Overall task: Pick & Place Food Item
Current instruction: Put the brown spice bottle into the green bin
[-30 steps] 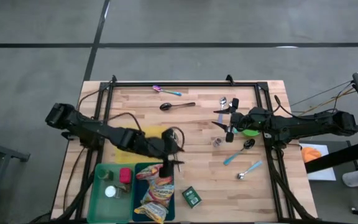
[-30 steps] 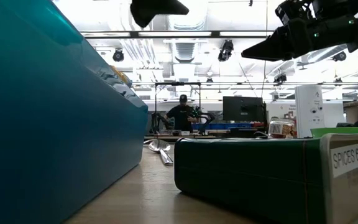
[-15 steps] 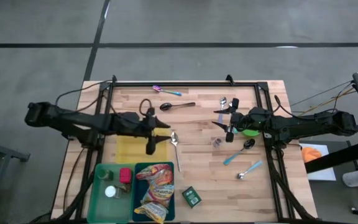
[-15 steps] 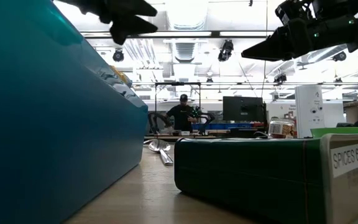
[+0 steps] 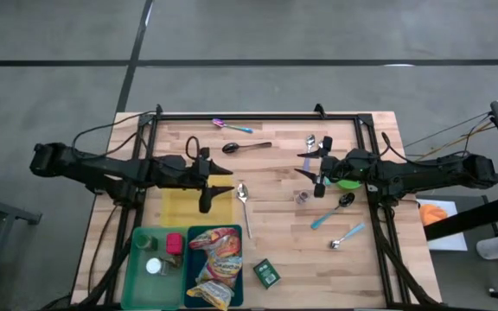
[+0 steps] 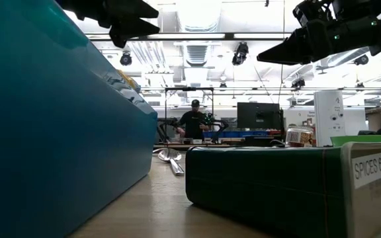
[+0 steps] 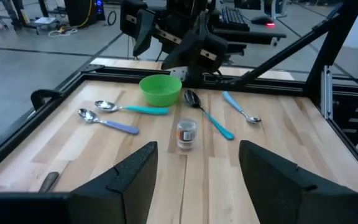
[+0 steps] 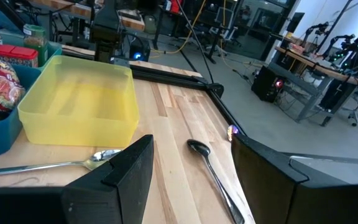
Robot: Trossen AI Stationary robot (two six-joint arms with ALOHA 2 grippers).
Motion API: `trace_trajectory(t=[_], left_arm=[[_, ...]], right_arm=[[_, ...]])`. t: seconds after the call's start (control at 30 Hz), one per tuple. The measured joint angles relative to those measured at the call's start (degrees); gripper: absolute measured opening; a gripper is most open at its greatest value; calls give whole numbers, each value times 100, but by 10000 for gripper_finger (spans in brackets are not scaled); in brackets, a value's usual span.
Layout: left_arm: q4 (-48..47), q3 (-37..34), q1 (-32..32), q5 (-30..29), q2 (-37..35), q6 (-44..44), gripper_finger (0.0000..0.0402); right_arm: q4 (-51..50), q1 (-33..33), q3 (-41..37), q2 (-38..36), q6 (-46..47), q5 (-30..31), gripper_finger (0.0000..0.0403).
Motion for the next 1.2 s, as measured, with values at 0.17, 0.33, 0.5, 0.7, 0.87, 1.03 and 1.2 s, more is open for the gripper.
trace_trajectory(t=[0.17, 0.33, 0.5, 0.7, 0.87, 1.03, 1.2], left_arm=[[-37, -1, -3, -2, 0, 0, 229], [-54, -2, -4, -2, 0, 0, 229], [-74, -2, -4, -1, 0, 0, 229], [-79, -2, -4, -2, 0, -2, 229], [-77, -2, -4, -2, 0, -2, 229], [-77, -2, -4, -2, 2, -15, 229], [-77, -2, -4, -2, 2, -15, 229]], right_arm=[[1, 0, 1, 0, 0, 1, 215], [2, 1, 0, 0, 0, 0, 215], [2, -1, 0, 0, 0, 0, 215], [2, -1, 1, 0, 0, 1, 215], [2, 0, 1, 0, 0, 0, 215], [2, 1, 0, 0, 0, 0, 215], [3, 0, 0, 0, 0, 1, 215]])
